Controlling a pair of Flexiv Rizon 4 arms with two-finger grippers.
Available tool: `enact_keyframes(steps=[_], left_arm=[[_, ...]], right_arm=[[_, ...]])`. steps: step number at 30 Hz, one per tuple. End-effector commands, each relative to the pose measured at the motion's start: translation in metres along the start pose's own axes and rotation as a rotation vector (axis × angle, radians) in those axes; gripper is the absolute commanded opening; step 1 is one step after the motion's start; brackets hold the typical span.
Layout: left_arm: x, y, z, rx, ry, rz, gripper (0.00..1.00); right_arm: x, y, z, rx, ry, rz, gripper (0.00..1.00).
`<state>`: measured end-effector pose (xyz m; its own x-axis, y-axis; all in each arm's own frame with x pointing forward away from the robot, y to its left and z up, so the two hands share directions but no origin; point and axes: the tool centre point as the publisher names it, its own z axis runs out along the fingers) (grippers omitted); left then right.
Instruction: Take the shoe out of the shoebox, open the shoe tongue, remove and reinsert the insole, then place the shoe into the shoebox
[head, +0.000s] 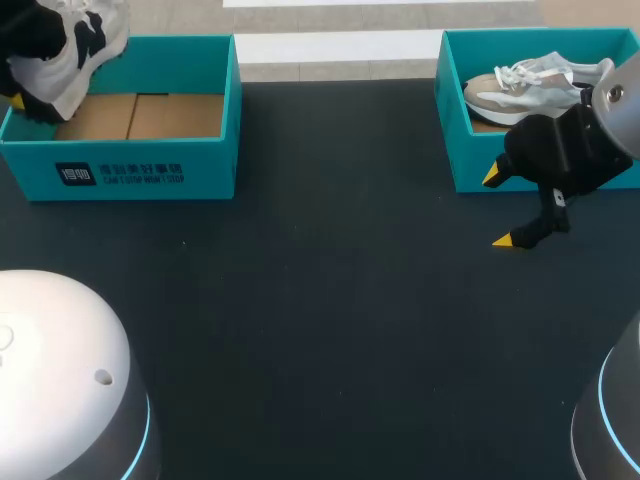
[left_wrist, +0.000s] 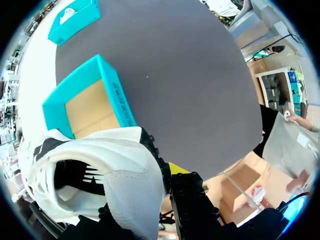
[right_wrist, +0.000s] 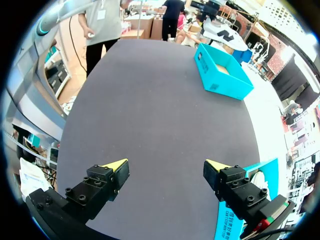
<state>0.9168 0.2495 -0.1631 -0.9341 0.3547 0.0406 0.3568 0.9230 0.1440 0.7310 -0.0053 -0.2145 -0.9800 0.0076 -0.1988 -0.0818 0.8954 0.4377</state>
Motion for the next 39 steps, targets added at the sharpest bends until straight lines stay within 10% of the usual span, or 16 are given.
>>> enact_keyframes(steps=[1,17,39], left_arm=[[-0.003,0.012,0.013,0.015,-0.011,-0.023,0.0],[-0.049,0.096,0.045,0.089,0.069,-0.217,0.0],[-0.046,0.095,0.042,0.128,0.087,-0.1,0.0]], right_arm=[[0.0,0.001,0.002,0.005,0.0,0.001,1.0],[0.0,0.001,0.002,0.005,0.0,0.001,1.0],[0.0,0.001,0.002,0.005,0.0,0.001,1.0]])
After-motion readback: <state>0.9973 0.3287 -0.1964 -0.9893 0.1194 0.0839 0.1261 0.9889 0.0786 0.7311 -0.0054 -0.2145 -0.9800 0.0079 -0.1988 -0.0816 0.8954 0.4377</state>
